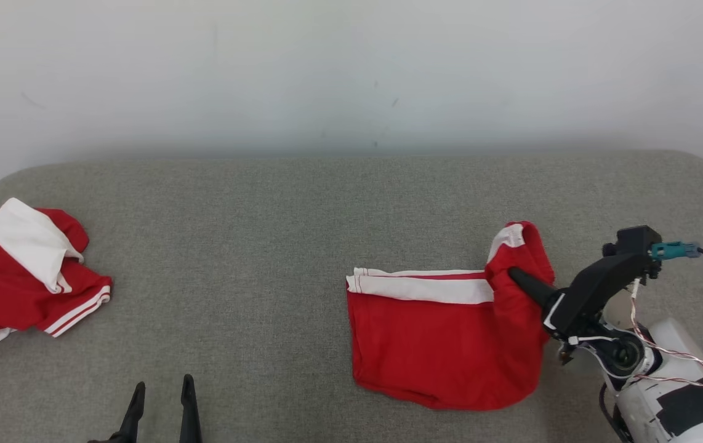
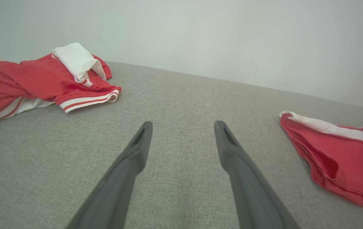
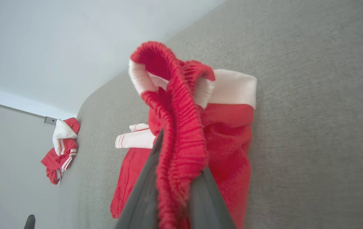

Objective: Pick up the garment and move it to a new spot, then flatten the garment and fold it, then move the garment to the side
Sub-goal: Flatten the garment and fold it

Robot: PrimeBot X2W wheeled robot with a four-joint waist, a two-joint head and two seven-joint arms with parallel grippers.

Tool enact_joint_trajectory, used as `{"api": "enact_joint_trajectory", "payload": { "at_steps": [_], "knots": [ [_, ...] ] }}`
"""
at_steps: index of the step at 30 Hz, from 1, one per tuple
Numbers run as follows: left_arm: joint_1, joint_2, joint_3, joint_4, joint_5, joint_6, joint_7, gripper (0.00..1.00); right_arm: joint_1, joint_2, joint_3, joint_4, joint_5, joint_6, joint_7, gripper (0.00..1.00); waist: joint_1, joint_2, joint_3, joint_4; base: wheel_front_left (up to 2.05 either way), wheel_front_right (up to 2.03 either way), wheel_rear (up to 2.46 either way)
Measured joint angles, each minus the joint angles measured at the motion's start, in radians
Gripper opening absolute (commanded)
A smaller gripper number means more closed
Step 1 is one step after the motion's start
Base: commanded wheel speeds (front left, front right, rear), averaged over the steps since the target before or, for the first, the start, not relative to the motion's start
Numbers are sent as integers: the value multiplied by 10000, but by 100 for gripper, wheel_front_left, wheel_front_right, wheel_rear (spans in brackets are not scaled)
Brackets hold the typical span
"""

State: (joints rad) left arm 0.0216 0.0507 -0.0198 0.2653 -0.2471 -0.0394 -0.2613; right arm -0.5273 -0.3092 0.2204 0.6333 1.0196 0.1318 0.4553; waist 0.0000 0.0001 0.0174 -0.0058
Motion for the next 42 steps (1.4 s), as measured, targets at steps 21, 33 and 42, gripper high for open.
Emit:
{"api": "enact_joint_trajectory", "payload": {
  "at_steps": [21, 33, 42],
  "knots": [
    [-445, -2, -857, 282, -435, 136, 0, 100, -879, 2343, 288, 2259, -1553, 0, -708, 0, 0, 0, 402, 1226, 0, 0, 0],
    [-459, 0, -997, 418, -466, 190, 0, 100, -1019, 2568, 1099, 2911, -1864, 0, -2345, 100, 0, 0, 354, 1391, 0, 0, 0],
    [-93, 0, -696, 366, -408, 199, -2, 100, -644, 1674, 1087, 1160, -1400, 0, -4460, 100, -2, -1, 29, 1088, 0, 0, 0]
  ]
}}
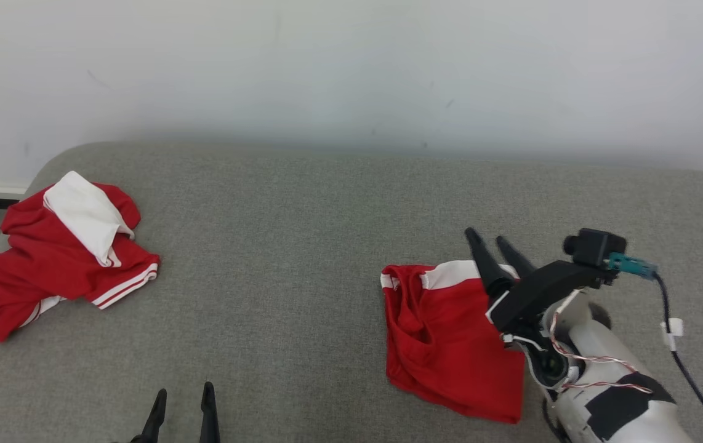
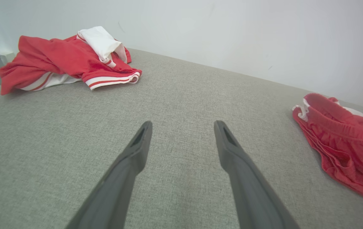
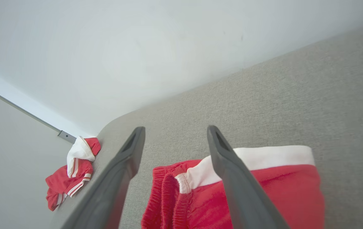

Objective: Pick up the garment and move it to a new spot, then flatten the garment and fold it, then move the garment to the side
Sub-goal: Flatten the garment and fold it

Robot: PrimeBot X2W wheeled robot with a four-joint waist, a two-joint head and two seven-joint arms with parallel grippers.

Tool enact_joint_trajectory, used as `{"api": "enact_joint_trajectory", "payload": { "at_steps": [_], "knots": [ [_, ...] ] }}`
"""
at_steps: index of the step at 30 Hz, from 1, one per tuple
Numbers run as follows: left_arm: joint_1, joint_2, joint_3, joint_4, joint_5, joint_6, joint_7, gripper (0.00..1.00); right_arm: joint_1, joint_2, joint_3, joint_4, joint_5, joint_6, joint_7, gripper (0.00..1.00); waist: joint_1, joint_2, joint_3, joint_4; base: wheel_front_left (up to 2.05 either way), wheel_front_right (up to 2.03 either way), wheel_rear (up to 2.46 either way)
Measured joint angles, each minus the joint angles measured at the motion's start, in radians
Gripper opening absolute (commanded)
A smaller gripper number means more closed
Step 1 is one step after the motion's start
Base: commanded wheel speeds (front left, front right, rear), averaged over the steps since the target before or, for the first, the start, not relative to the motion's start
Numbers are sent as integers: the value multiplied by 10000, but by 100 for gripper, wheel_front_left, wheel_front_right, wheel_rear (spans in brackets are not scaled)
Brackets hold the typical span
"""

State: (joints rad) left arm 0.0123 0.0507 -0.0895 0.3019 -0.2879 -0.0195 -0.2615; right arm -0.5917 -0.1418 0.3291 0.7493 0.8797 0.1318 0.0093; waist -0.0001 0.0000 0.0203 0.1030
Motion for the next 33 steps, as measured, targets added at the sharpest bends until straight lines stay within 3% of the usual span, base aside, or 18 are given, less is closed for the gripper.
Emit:
{"api": "enact_joint_trajectory", "payload": {
  "at_steps": [6, 11, 16, 21, 33],
  "knots": [
    [95, -2, 324, -215, 138, -25, 0, 100, 740, -1262, 288, -1120, -1101, 0, -2217, 100, 0, 1, -120, -266, 0, 0, 0],
    [277, -2, 594, -378, 353, -8, 2, 100, 1722, -1701, -337, -1996, -2876, 0, -2708, 100, 0, 1, -173, -516, 0, 0, 0],
    [283, -4, 775, -535, 518, 10, 0, 100, 3316, -1302, -2153, -3916, -5237, 0, -2736, 100, 0, 0, -151, -769, 0, 0, 0],
    [288, 0, 966, -690, 656, 10, 0, 100, 4959, -276, -3446, -5258, -6326, 0, -2736, 100, 0, 0, -115, -964, 0, 0, 0],
    [510, -4, 1310, -1081, 1313, -180, 0, 100, 6102, 439, -3754, -6015, -7055, 0, -2736, 100, 2, 0, -44, -1322, 0, 0, 0]
  ]
}}
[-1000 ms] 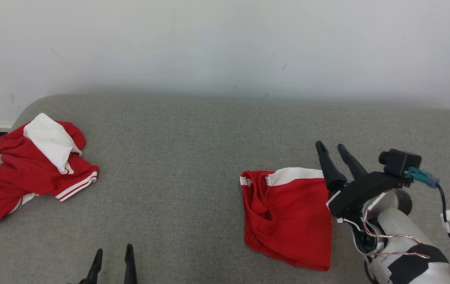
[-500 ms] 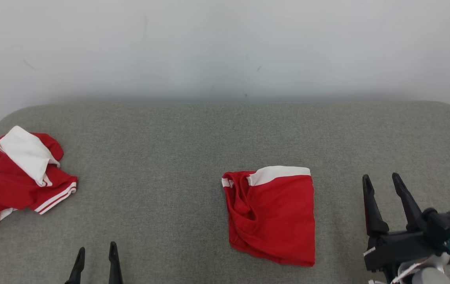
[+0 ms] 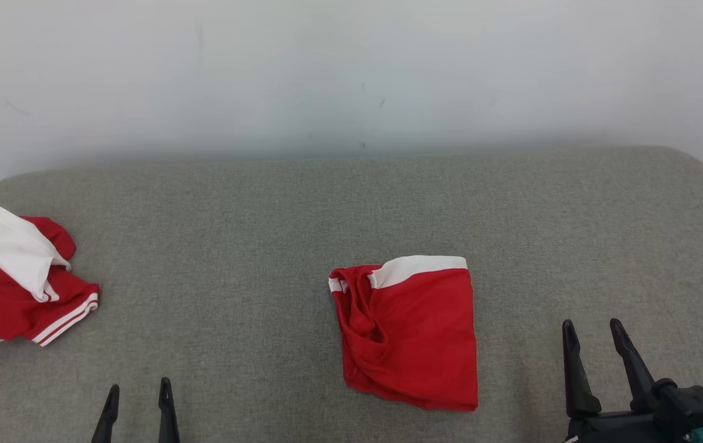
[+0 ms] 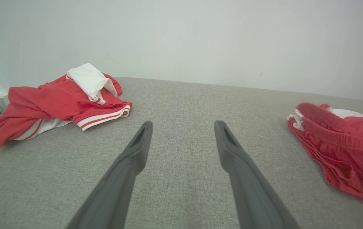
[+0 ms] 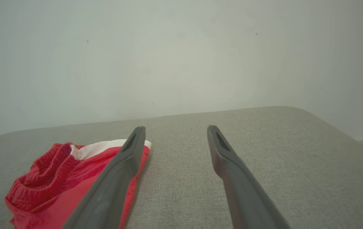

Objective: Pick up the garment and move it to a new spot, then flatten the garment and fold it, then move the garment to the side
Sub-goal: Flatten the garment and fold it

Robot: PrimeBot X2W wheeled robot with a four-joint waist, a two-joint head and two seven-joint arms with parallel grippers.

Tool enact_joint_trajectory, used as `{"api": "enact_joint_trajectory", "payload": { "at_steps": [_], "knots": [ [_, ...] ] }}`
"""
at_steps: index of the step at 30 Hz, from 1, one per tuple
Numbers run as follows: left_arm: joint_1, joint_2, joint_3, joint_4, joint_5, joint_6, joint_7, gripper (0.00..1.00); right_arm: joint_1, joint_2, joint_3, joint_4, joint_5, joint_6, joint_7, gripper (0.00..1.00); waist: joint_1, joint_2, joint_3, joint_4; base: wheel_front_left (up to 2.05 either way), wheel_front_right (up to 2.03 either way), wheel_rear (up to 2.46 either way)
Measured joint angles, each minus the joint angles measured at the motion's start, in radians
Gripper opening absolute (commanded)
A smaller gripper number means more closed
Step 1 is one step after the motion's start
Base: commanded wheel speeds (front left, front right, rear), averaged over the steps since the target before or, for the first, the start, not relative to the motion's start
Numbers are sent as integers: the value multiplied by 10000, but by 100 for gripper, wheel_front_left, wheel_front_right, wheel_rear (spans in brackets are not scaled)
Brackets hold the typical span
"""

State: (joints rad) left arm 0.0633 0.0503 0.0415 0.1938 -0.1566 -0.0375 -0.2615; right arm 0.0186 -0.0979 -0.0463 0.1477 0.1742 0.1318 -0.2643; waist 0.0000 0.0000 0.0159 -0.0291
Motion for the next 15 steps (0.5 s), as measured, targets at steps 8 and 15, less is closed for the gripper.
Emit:
{"api": "enact_joint_trajectory", "payload": {
  "at_steps": [8, 15],
  "knots": [
    [195, 0, 159, -111, 69, -161, 0, 100, 49, 107, 121, 119, -176, 0, 0, 100, 0, 0, 9, 31, 0, 0, 0],
    [194, 0, 159, -96, 69, -163, 0, 100, 133, 219, 311, 337, -190, 0, 0, 100, 0, 1, 13, 158, 0, 0, 0]
  ]
}}
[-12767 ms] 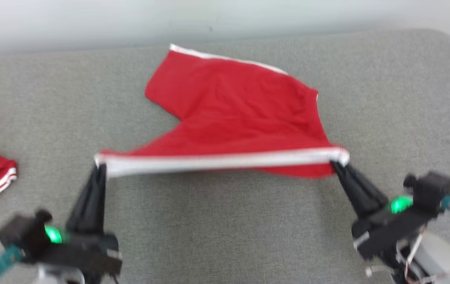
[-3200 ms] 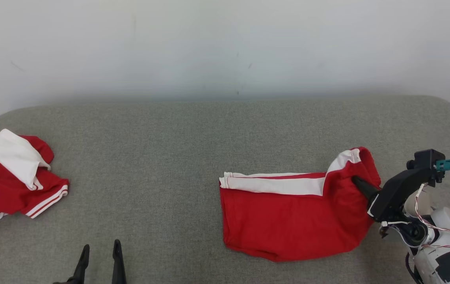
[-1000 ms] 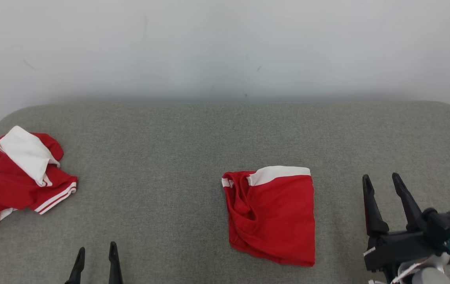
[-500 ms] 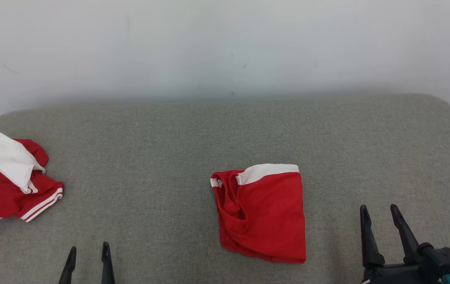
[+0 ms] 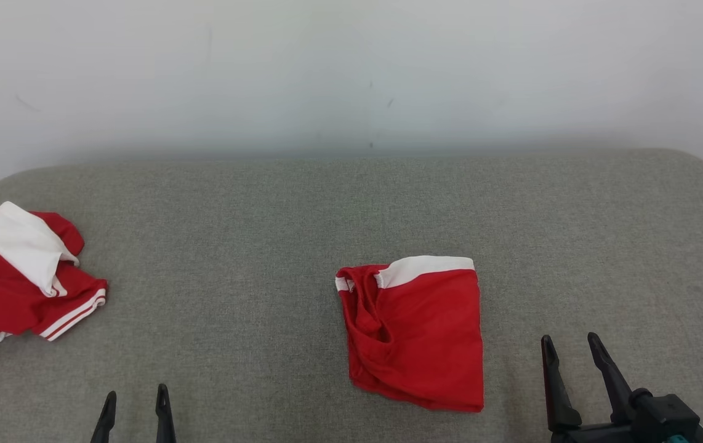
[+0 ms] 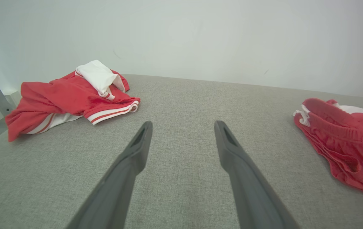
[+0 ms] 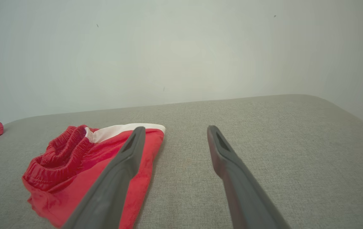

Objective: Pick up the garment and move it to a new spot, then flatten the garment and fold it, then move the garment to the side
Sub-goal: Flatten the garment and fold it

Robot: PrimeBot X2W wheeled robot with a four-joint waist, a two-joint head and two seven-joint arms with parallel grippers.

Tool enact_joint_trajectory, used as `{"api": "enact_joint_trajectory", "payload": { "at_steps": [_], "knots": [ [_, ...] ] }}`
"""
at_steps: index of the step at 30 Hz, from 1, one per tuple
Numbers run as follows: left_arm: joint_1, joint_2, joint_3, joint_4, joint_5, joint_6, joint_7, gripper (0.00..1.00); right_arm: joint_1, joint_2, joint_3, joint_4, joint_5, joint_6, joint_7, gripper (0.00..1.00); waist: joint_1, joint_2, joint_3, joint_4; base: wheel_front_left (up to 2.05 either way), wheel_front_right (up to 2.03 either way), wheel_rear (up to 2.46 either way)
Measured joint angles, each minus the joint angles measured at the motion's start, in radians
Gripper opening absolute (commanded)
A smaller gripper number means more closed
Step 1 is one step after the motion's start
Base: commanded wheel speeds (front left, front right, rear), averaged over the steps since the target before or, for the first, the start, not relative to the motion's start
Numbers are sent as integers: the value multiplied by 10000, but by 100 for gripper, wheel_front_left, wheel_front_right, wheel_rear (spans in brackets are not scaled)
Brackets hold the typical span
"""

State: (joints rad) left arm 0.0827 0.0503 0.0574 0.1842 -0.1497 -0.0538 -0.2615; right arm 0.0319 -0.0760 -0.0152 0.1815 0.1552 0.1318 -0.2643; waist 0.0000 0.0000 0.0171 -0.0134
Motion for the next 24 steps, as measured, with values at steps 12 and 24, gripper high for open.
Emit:
{"api": "enact_joint_trajectory", "payload": {
  "at_steps": [12, 24],
  "knots": [
    [-3, 0, 46, 117, -10, 0, 0, 100, 81, 36, 376, 100, -73, 0, 0, 100, 0, 0, -21, -20, 0, 0, 0],
    [-16, 0, 42, 173, 6, -94, 0, 100, 85, 25, 529, 245, -46, 0, 0, 100, 0, 0, -21, -11, 0, 0, 0]
  ]
}}
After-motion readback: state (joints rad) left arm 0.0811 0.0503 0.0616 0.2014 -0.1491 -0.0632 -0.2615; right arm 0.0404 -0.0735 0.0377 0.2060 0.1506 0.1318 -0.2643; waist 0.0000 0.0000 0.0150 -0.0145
